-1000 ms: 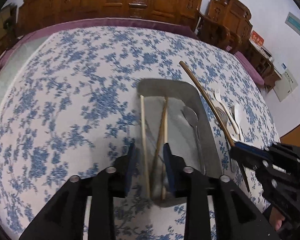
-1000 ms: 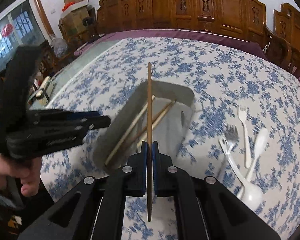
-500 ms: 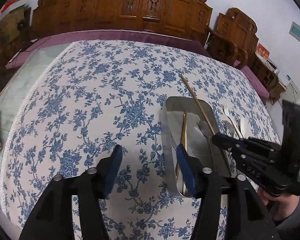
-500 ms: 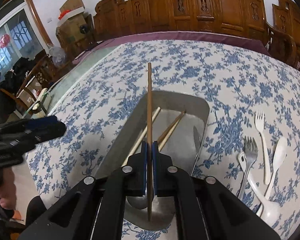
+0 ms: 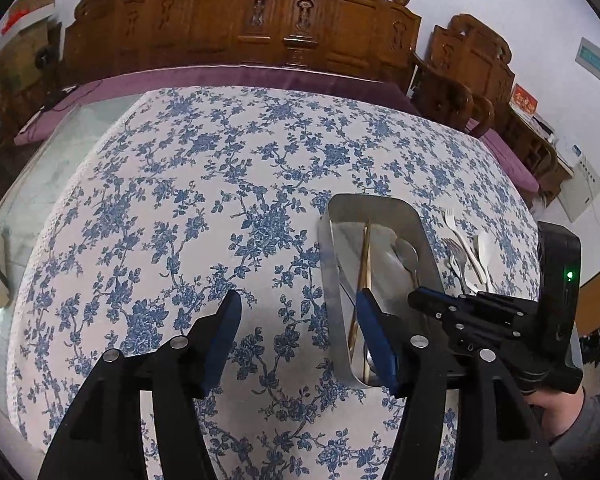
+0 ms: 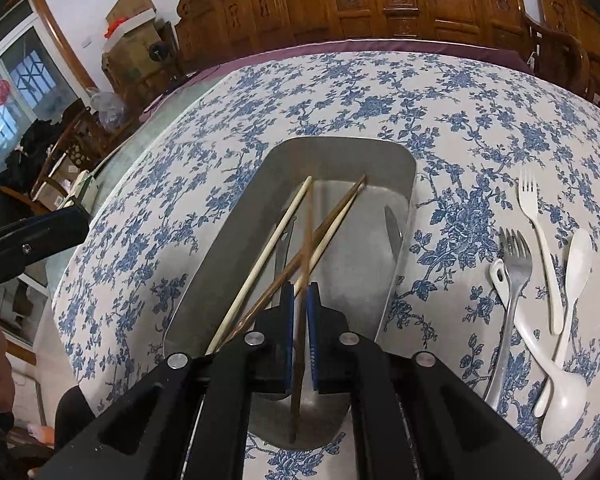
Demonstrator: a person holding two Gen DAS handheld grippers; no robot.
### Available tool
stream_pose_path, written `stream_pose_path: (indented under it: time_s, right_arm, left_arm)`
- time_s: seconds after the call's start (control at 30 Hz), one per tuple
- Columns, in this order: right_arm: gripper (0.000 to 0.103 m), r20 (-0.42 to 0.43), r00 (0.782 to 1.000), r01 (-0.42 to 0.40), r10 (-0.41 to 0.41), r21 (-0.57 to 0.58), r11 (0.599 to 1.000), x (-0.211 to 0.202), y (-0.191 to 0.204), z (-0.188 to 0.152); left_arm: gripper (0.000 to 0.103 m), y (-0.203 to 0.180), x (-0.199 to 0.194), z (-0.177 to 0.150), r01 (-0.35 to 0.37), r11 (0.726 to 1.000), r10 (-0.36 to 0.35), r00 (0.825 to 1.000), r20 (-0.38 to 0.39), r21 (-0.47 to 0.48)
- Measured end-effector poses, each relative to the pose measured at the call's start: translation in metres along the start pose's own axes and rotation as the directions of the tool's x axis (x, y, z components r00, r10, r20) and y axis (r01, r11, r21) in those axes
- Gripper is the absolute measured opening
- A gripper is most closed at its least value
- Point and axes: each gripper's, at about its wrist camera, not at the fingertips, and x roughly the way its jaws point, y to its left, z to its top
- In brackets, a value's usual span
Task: Organize utensils
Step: 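Lower both chopsticks into the tray and open both tools, then grasp the white plastic spoon handle with the right tool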
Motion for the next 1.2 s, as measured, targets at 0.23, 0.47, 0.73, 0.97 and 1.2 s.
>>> stream_pose_path:
  time_s: [0.23,0.47,0.73,0.97,1.2]
  right_arm:
    - [0.010,0.024,1.000,0.011,-0.010,-0.052,0.999,-0.015,0.003,0.000]
    - [0.010,0.068,0.997,0.027,-0.021,-0.092,0.995,-0.057,-0.010,-0.012]
    - [0.023,0.095,0.993,0.080,-0.072,-0.088,0.993,-0.105,-0.045,-0.040]
    - [0.023,0.110,0.986,0.139,-0.129,-0.086,0.986,-0.134,-0.072,-0.057]
    - [0.027,0.088,0.978,0.197,-0.189,-0.090,0.976,-0.143,-0.102,-0.070]
  left_arm:
    - [0.063,-0.013,-0.005,-0.002,-0.020,0.999,0.020,1.000,0.009,0.033]
    - [0.071,-0.031,-0.011,-0.002,-0.015,0.998,0.014,1.000,0.024,0.063]
    - [0.088,-0.060,-0.014,-0.002,0.004,0.996,-0.009,0.999,0.047,0.090]
    - [0.089,-0.091,-0.004,-0.007,0.039,0.992,-0.043,0.999,0.030,0.123]
    - [0.089,-0.122,0.008,-0.016,0.076,0.985,-0.077,0.997,0.002,0.153]
